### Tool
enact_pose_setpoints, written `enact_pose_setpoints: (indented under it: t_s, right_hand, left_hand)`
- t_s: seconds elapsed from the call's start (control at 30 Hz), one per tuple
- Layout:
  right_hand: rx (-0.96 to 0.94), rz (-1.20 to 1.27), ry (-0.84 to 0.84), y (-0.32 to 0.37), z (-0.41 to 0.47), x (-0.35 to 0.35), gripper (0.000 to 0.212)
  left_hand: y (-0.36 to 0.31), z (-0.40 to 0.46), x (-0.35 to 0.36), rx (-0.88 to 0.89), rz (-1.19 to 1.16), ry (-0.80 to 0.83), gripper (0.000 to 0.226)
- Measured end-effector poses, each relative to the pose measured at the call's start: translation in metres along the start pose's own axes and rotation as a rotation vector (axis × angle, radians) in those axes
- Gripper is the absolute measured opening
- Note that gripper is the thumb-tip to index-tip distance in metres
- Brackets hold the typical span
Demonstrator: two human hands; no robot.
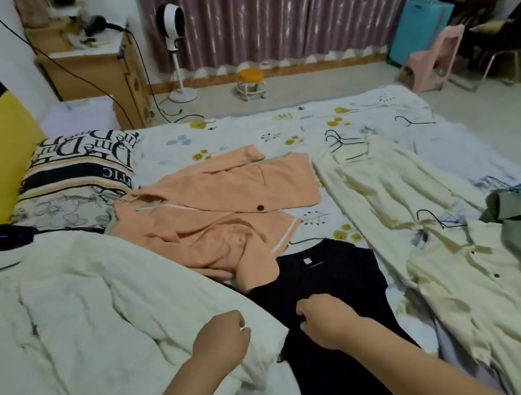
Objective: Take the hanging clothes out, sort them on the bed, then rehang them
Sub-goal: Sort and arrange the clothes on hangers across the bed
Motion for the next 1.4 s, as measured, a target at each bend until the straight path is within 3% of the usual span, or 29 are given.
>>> enact_pose_setpoints:
  t_s: [0.47, 0.7, 1.17, 1.4]
  right_hand:
    - [0.189, 0.058, -0.028, -0.145, 0.092, 0.021, 0.037]
    - [0.219, 0.119, -0.018, -0.168, 0.19, 0.028, 0.051]
    - [0.222, 0.061, -0.039, -0.185, 0.369, 0.05, 0.061]
    - [0.234, 0.029, -0.133, -0.184, 0.386, 0.04, 0.028]
  left_hand:
    - [-0.068, 0.121, 0.076, 0.07, 0.013, 0.039, 0.043]
    - [-0.068, 0.221, 0.119, 0.045, 0.077, 0.126, 0.062]
    - [-0.049, 0.361, 0.193, 0.107, 0.2, 0.202, 0.07]
    - [-0.043, 0.36, 0.2, 0.129, 0.172, 0.254, 0.078]
Point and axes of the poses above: each hand's wrist, its own z-axis towards the middle knuckle, its own x-axis out of the palm, y = z × x, the point moved 8 cm from there along z, towards the middle knuckle, and after that the axes turned 11 degrees about x, right-handed, at the moved point
